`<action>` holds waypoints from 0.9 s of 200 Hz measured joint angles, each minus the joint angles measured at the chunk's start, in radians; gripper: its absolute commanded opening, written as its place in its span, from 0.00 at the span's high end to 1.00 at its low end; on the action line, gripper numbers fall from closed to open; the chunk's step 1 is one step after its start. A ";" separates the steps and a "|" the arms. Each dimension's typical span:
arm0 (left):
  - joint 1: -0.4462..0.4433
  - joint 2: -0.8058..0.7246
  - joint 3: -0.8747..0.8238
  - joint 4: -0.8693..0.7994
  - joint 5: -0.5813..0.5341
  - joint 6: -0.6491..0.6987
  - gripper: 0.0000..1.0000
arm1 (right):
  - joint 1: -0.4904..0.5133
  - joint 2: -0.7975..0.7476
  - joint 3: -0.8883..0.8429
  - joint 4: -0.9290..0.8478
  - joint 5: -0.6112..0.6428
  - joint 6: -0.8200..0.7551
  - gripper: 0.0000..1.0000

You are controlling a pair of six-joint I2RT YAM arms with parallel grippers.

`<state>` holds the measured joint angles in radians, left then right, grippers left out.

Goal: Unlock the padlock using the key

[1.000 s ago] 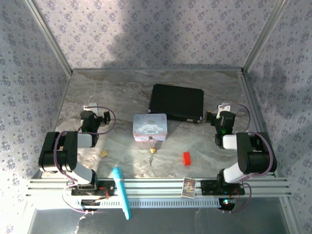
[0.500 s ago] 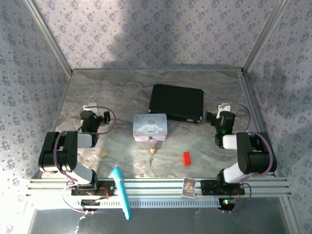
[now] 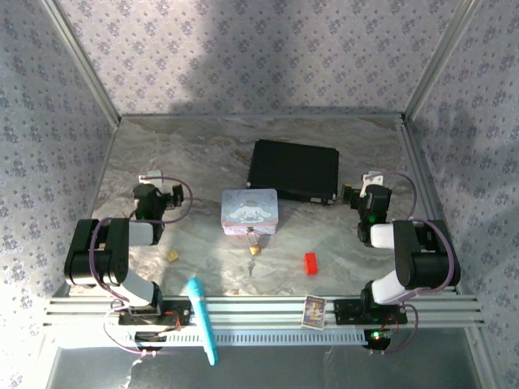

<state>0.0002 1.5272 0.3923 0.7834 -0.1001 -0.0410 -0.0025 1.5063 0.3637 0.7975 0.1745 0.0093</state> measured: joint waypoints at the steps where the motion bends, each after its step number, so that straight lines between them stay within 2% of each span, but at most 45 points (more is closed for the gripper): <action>1: 0.000 0.000 0.000 0.000 0.000 0.000 0.00 | 0.000 0.000 0.000 0.000 0.000 0.000 0.01; 97: 0.000 -0.010 -0.013 0.030 0.003 0.000 0.00 | -0.004 -0.010 0.008 -0.027 0.001 0.000 0.01; 118: 0.000 -0.099 -0.031 -0.022 -0.005 -0.001 0.00 | -0.005 -0.079 0.027 -0.112 0.005 0.001 0.01; 143: 0.000 -0.292 -0.018 -0.150 -0.039 -0.044 0.00 | -0.005 -0.227 0.062 -0.240 0.004 0.013 0.01; 165: 0.000 -0.431 0.063 -0.332 -0.045 -0.156 0.00 | -0.011 -0.357 0.129 -0.399 -0.021 0.053 0.01; 180: 0.000 -0.497 0.126 -0.429 -0.012 -0.257 0.00 | -0.018 -0.417 0.204 -0.539 -0.044 0.130 0.01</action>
<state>0.0002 1.0302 0.5179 0.3542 -0.1120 -0.2977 -0.0208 1.0893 0.5682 0.2584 0.1303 0.1390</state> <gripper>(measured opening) 0.999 0.993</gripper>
